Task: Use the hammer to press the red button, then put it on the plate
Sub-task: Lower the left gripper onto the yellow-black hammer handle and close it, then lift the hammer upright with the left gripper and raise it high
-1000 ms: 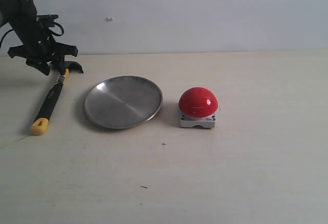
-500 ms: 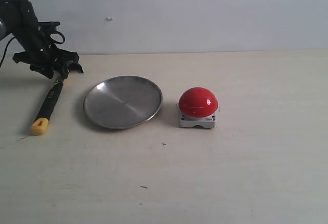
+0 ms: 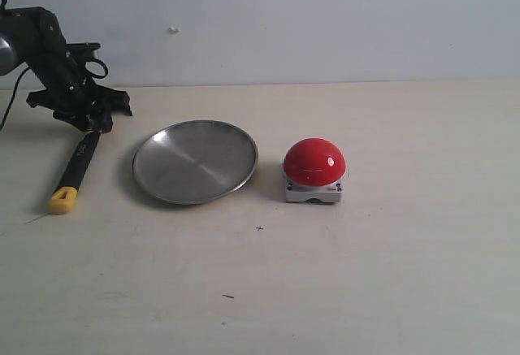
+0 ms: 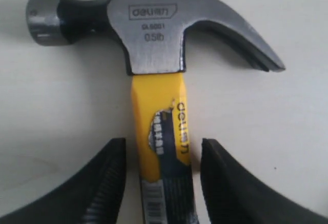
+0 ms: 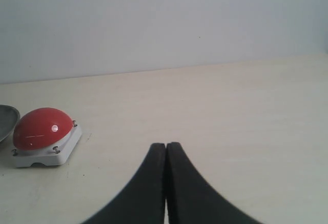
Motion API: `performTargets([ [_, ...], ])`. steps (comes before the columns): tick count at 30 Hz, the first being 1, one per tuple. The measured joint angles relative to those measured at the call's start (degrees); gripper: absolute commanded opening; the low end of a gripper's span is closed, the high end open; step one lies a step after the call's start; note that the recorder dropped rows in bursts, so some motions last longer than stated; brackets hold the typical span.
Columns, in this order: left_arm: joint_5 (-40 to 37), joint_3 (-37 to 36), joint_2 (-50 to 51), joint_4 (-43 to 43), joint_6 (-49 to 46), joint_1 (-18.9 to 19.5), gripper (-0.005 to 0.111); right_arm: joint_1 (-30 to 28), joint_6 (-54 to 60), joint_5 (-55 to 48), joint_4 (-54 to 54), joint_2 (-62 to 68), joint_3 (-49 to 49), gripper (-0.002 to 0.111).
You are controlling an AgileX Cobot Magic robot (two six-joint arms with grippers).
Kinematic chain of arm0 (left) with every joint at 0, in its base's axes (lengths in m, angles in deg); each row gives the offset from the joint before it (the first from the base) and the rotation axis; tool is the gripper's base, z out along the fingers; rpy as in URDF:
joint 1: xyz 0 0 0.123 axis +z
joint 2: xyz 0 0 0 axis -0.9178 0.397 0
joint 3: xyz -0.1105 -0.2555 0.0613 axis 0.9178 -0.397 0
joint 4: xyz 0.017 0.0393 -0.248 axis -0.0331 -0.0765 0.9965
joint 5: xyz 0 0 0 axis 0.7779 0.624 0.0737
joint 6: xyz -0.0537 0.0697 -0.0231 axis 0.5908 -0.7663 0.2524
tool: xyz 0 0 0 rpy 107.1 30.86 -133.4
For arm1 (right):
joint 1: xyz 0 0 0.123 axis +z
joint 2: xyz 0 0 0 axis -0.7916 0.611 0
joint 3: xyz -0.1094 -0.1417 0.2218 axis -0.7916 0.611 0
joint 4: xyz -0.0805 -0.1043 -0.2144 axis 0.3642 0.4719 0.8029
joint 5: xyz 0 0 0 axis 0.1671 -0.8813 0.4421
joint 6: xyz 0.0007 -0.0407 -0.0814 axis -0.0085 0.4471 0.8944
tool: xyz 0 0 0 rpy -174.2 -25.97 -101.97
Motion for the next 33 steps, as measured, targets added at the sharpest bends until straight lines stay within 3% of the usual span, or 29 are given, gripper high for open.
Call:
performTargets([
  [10, -1.0, 0.1, 0.0, 0.0, 0.0, 0.0, 0.044, 0.0, 0.0, 0.0, 0.0, 0.0, 0.0, 0.000],
  [15, -2.0, 0.2, 0.0, 0.0, 0.0, 0.0, 0.022, 0.0, 0.0, 0.0, 0.0, 0.0, 0.0, 0.000],
  [18, -2.1, 0.2, 0.0, 0.0, 0.0, 0.0, 0.000, 0.0, 0.0, 0.0, 0.0, 0.0, 0.0, 0.000],
  [33, -3.6, -0.1, -2.6, 0.0, -0.1, 0.0, 0.000, 0.0, 0.0, 0.0, 0.0, 0.0, 0.0, 0.000],
])
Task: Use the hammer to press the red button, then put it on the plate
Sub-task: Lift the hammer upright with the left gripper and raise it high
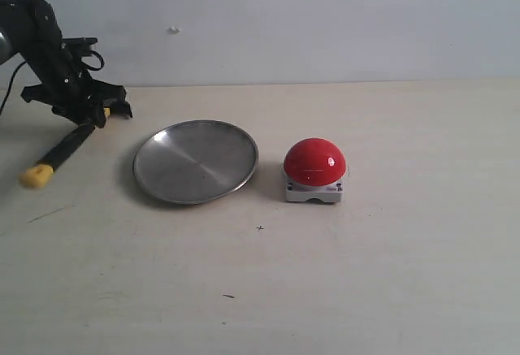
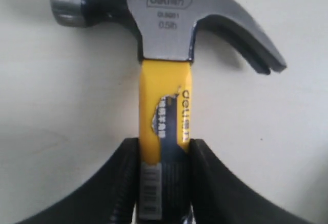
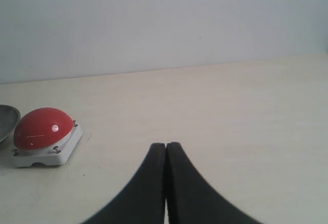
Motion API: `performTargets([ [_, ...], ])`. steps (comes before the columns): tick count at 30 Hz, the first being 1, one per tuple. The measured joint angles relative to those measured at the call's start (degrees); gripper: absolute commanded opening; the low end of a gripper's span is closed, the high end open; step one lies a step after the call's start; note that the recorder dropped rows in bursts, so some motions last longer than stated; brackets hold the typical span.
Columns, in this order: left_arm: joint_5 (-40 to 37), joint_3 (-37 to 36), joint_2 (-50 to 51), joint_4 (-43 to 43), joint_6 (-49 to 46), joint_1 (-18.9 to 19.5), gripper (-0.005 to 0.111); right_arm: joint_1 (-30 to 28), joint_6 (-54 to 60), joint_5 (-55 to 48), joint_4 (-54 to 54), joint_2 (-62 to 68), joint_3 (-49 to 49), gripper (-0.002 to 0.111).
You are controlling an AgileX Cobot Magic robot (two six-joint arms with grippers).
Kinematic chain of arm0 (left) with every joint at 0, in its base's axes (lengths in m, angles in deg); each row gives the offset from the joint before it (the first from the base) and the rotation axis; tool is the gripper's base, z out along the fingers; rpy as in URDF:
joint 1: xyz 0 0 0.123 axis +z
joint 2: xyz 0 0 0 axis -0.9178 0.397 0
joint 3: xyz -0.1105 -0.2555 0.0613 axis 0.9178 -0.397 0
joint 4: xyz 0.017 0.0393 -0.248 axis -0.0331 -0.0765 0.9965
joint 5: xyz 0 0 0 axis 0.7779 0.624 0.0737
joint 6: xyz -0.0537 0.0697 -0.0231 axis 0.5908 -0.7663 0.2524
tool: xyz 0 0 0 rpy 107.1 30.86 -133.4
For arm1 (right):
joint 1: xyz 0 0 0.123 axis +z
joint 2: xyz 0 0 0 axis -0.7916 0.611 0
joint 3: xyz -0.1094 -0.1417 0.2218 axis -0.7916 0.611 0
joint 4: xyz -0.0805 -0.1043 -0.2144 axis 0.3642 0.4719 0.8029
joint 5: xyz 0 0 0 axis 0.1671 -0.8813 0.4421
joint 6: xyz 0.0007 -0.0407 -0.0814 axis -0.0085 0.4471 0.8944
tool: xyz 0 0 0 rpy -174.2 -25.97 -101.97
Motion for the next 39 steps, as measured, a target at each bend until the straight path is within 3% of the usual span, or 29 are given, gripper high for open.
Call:
performTargets([
  [11, -1.1, 0.0, -5.4, 0.7, 0.1, 0.0, 0.000, 0.0, 0.0, 0.0, 0.0, 0.0, 0.0, 0.000],
  [21, -1.1, 0.0, -5.8, 9.8, -3.2, -0.4, 0.000, 0.0, 0.0, 0.0, 0.0, 0.0, 0.0, 0.000],
  [39, -3.1, 0.0, -19.4, 9.9, -8.5, -1.5, 0.000, 0.0, 0.0, 0.0, 0.0, 0.0, 0.0, 0.000],
])
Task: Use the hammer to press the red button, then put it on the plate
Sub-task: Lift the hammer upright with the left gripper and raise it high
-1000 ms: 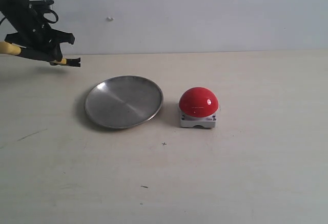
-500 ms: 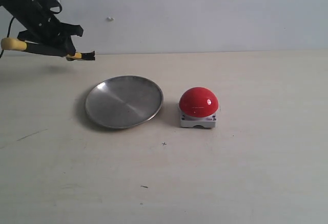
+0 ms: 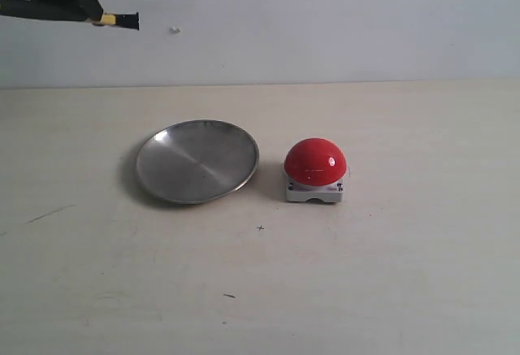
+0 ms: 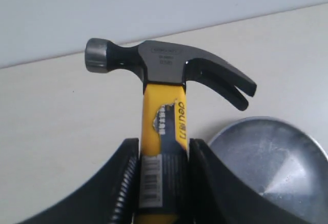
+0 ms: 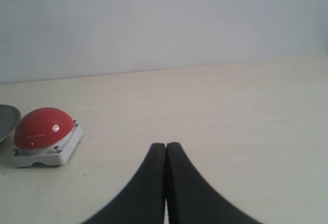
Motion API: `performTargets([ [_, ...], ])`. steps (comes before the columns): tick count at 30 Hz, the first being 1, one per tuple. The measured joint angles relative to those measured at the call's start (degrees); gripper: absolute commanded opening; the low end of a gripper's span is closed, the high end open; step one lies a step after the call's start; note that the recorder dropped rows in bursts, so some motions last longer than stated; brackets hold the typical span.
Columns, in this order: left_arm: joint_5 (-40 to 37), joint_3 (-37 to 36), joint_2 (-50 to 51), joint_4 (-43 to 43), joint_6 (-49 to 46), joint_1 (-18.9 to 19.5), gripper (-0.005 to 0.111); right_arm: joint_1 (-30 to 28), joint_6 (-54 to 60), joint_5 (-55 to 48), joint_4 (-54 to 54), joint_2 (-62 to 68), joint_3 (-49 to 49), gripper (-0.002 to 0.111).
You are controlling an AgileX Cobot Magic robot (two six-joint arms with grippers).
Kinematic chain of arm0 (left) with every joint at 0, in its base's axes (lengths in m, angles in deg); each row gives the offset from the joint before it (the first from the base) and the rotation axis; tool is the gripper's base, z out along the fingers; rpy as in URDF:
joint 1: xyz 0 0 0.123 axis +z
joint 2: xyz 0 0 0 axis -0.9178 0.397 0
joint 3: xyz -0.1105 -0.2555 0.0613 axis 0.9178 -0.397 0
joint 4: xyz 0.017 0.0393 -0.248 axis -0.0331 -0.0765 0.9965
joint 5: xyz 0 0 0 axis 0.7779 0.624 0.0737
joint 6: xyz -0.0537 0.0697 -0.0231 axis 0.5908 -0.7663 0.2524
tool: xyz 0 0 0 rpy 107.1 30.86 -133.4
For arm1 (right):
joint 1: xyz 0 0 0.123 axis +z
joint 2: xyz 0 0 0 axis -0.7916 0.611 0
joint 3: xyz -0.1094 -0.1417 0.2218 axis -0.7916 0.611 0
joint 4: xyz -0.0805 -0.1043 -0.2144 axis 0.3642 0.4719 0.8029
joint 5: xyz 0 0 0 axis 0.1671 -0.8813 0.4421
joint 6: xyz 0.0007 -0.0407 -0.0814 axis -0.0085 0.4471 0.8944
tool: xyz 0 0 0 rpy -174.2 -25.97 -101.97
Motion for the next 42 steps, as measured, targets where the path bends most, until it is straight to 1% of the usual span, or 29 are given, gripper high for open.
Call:
performTargets([
  [5, -0.4, -0.3, -4.0, -0.3, -0.3, -2.2, 0.000, 0.0, 0.0, 0.0, 0.0, 0.0, 0.0, 0.000],
  [9, -0.6, -3.7, -8.0, -2.2, -0.3, -3.8, 0.000, 0.0, 0.0, 0.0, 0.0, 0.0, 0.0, 0.000],
  [11, -0.7, -6.7, -10.4, -2.7, -0.3, -3.8, 0.000, 0.0, 0.0, 0.0, 0.0, 0.0, 0.0, 0.000],
  [14, 0.4, -13.4, -15.1, -4.2, -0.3, -3.8, 0.000, 0.0, 0.0, 0.0, 0.0, 0.0, 0.0, 0.000],
  [17, 4.7, -23.1, -21.7, -5.1, -0.3, -3.8, 0.000, 0.0, 0.0, 0.0, 0.0, 0.0, 0.0, 0.000],
  [20, 13.0, -36.6, -29.3, -5.2, -0.3, -3.8, 0.000, 0.0, 0.0, 0.0, 0.0, 0.0, 0.0, 0.000],
  [21, 17.7, -42.7, -32.9, -5.2, -0.3, -3.8, 0.000, 0.0, 0.0, 0.0, 0.0, 0.0, 0.0, 0.000],
  [22, 21.0, -46.8, -35.4, -4.8, -0.3, -3.8, 0.000, 0.0, 0.0, 0.0, 0.0, 0.0, 0.0, 0.000],
  [24, 30.1, -57.3, -41.7, -3.1, -0.9, -3.8, 0.000, 0.0, 0.0, 0.0, 0.0, 0.0, 0.0, 0.000],
  [27, 45.0, -71.2, -49.8, 1.1, -2.2, -3.8, 0.000, 0.0, 0.0, 0.0, 0.0, 0.0, 0.0, 0.000],
  [29, 53.6, -78.9, -54.6, 4.7, -2.4, -4.0, 0.000, 0.0, 0.0, 0.0, 0.0, 0.0, 0.0, 0.000],
  [32, 65.9, -89.8, -60.2, 8.6, -2.5, -6.0, 0.000, 0.0, 0.0, 0.0, 0.0, 0.0, 0.0, 0.000],
  [34, 73.3, -95.4, -63.4, 10.0, -2.2, -8.7, 0.000, 0.0, 0.0, 0.0, 0.0, 0.0, 0.0, 0.000],
  [36, 78.1, -99.0, -65.7, 10.7, -2.0, -11.7, 0.000, 0.0, 0.0, 0.0, 0.0, 0.0, 0.0, 0.000],
  [38, 79.9, -101.1, -67.4, 11.0, -2.0, -14.8, 0.000, 0.0, 0.0, 0.0, 0.0, 0.0, 0.0, 0.000],
  [39, 80.9, -102.2, -68.7, 11.0, -2.0, -17.3, 0.000, 0.0, 0.0, 0.0, 0.0, 0.0, 0.0, 0.000],
  [42, 81.9, -103.6, -69.4, 11.0, -2.0, -20.3, 0.000, 0.0, 0.0, 0.0, 0.0, 0.0, 0.0, 0.000],
])
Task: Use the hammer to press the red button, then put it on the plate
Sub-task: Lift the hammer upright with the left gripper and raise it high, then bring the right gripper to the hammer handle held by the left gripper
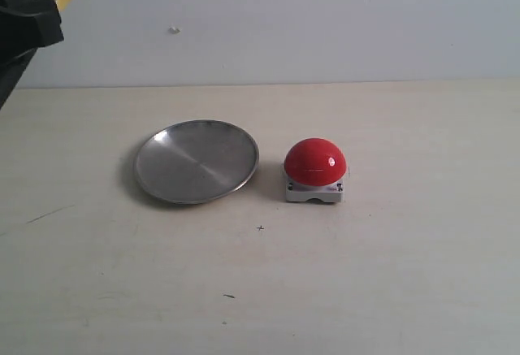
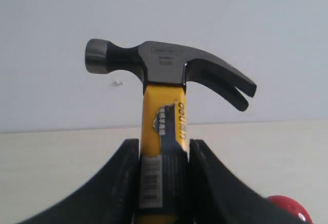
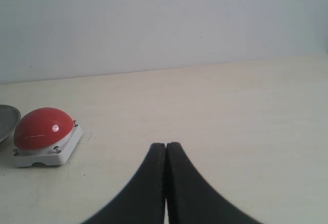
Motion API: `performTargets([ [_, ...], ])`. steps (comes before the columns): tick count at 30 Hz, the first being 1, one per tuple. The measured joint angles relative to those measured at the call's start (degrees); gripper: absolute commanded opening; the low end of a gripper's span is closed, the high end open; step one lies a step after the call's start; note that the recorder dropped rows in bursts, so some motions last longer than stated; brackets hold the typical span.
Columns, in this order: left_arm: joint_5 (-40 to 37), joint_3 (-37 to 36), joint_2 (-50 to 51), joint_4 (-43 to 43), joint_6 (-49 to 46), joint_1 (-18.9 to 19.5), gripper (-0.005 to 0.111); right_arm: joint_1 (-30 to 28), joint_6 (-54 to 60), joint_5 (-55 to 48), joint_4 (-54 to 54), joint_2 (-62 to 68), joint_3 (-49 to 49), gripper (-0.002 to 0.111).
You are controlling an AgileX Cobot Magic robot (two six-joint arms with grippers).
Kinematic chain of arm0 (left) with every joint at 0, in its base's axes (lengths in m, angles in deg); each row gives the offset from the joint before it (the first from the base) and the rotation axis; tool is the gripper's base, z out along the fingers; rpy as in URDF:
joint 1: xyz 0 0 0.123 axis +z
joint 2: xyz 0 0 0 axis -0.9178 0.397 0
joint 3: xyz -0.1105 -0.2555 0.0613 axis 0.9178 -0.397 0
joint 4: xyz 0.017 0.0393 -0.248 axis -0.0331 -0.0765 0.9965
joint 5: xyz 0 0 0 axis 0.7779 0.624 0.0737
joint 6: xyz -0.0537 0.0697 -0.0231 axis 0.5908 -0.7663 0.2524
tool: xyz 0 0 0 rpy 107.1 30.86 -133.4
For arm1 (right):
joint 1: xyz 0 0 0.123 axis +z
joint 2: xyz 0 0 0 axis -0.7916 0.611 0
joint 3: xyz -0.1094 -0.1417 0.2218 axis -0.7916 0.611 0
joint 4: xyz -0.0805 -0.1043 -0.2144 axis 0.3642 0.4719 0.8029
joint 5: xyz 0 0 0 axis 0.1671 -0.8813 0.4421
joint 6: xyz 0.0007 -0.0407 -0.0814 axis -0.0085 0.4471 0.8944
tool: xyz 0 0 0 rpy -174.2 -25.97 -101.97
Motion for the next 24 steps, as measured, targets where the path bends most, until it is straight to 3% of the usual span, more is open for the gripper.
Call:
performTargets([
  [3, 2.7, -2.2, 0.0, -0.5, 0.0, -3.2, 0.000, 0.0, 0.0, 0.0, 0.0, 0.0, 0.0, 0.000],
  [7, 5.4, -4.7, 0.0, -3.0, 0.0, -4.3, 0.000, 0.0, 0.0, 0.5, 0.0, 0.0, 0.0, 0.000],
  [15, 8.5, -6.2, 0.0, -4.8, 4.3, -4.4, 0.000, 0.0, -5.7, 16.8, -7.4, 0.0, 0.0, 0.000],
  [21, 8.5, -6.3, 0.0, -6.3, 6.4, -4.4, 0.000, 0.0, -16.4, 20.1, -17.0, 0.0, 0.0, 0.000],
  [24, 8.4, -6.3, 0.0, -6.4, 7.6, -4.4, 0.000, 0.0, -25.6, 22.5, -16.9, 0.0, 0.0, 0.000],
])
